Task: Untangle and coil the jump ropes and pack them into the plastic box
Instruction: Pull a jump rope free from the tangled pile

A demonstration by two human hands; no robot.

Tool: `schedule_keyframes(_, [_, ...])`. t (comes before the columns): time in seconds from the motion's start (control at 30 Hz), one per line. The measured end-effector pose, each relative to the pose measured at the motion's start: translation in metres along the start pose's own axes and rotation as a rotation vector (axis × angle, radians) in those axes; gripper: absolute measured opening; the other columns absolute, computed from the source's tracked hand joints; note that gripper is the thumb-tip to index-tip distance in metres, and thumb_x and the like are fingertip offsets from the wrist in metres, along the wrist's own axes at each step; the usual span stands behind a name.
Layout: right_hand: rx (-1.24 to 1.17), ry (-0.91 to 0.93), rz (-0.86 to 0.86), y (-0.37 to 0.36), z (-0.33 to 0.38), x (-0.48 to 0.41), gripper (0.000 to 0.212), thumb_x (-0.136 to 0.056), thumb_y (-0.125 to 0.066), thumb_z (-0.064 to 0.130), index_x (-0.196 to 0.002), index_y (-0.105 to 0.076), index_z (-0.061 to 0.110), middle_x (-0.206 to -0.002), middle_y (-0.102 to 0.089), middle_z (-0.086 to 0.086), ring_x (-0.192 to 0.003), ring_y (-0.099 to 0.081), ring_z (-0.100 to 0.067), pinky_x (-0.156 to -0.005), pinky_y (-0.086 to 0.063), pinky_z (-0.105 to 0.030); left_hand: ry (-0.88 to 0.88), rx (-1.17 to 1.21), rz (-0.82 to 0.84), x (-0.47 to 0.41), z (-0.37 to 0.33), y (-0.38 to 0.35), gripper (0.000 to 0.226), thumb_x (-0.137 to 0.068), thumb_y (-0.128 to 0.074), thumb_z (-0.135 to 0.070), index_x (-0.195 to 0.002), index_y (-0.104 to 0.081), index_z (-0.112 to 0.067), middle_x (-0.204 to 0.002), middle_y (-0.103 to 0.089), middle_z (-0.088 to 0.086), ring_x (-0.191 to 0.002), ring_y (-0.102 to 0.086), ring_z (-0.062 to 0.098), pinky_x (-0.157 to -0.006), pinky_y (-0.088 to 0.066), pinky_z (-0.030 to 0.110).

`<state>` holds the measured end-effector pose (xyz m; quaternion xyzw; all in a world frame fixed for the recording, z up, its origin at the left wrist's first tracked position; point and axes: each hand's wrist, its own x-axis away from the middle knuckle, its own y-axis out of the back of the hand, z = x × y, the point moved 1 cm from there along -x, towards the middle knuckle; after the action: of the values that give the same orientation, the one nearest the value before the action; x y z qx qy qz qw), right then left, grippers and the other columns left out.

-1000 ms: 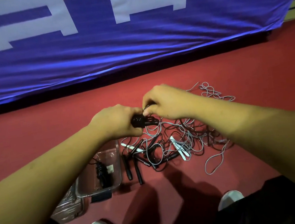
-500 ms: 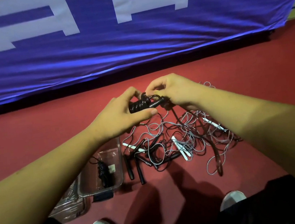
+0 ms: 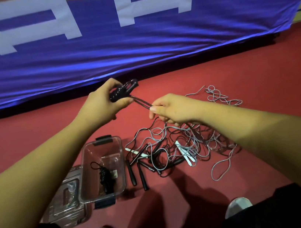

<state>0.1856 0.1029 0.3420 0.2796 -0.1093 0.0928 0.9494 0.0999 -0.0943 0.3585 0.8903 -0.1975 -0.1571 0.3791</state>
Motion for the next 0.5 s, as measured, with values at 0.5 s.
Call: schedule_keyframes(0.5, [0.538,0.384,-0.201,0.021,0.032,0.002,0.019,-0.092,-0.061,0.024,-0.088,-0.074,0.01,-0.081,-0.071,-0.002,-0.072,-0.056,-0.007,-0.069,-0.043,-0.022,-0.198,-0.396,0.455,0.022,-0.035,-0.024,0.045,-0.071,-0.066,-0.071,-0.074,-0.059,-0.027,-0.057,-0.056,-0.007,-0.056,-0.053,0.004,-0.059,-0.041,0.028])
